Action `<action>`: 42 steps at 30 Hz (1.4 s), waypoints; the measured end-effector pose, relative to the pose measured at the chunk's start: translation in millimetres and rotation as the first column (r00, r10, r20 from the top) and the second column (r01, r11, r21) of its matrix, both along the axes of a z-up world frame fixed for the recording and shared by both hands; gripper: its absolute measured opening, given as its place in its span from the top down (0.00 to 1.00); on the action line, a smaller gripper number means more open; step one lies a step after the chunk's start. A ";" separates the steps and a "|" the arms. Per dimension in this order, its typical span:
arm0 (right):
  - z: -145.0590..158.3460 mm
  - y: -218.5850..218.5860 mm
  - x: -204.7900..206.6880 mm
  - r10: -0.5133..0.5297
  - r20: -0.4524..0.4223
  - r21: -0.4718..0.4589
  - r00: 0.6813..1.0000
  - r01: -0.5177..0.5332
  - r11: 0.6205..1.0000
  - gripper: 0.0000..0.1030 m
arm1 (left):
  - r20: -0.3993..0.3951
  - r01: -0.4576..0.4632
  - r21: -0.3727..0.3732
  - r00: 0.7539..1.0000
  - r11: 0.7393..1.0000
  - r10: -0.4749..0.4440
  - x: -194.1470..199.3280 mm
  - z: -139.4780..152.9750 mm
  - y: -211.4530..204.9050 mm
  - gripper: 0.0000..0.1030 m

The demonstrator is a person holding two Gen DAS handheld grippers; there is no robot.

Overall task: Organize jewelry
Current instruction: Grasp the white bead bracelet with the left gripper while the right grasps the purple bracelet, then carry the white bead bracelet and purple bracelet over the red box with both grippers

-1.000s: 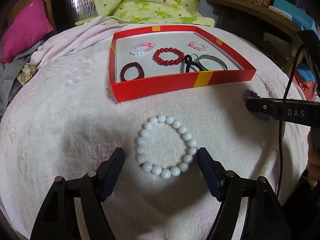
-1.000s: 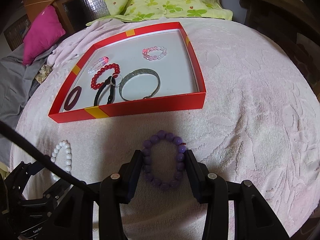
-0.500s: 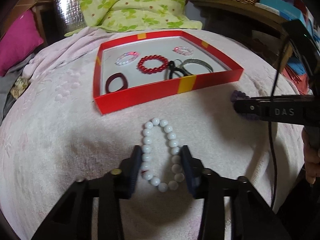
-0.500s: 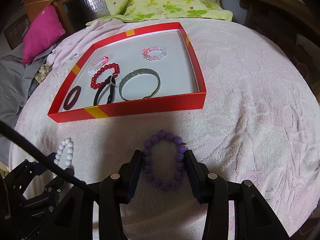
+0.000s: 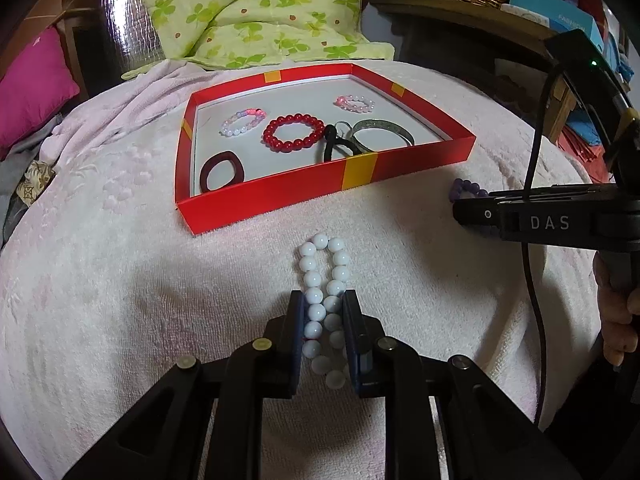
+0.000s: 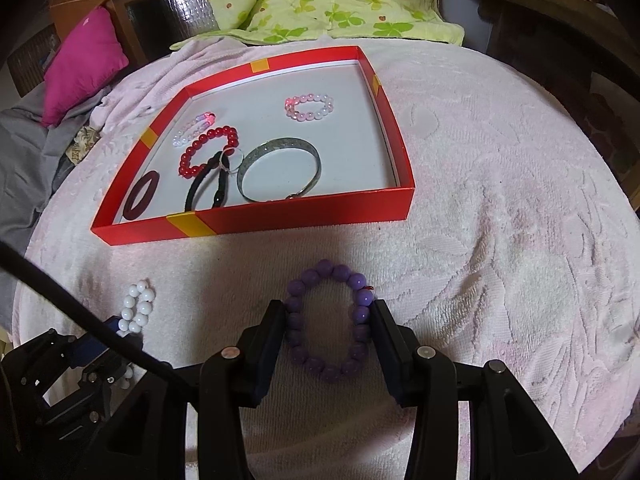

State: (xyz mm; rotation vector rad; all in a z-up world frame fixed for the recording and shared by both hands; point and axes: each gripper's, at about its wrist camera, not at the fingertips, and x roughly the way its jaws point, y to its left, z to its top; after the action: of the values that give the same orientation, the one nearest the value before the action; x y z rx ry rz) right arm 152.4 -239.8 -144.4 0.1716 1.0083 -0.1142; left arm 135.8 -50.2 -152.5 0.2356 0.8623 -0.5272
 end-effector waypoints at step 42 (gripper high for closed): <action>5.9 -14.8 -6.1 -0.032 0.042 0.042 0.999 0.030 0.999 0.81 | 0.034 -0.033 -0.041 0.999 0.999 0.035 1.8 7.5 7.3 0.91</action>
State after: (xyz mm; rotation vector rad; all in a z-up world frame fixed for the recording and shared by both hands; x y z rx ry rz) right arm 146.3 -254.7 -138.5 0.2268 0.9658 -0.1174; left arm 137.6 -42.9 -145.0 0.1921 0.8198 -0.5072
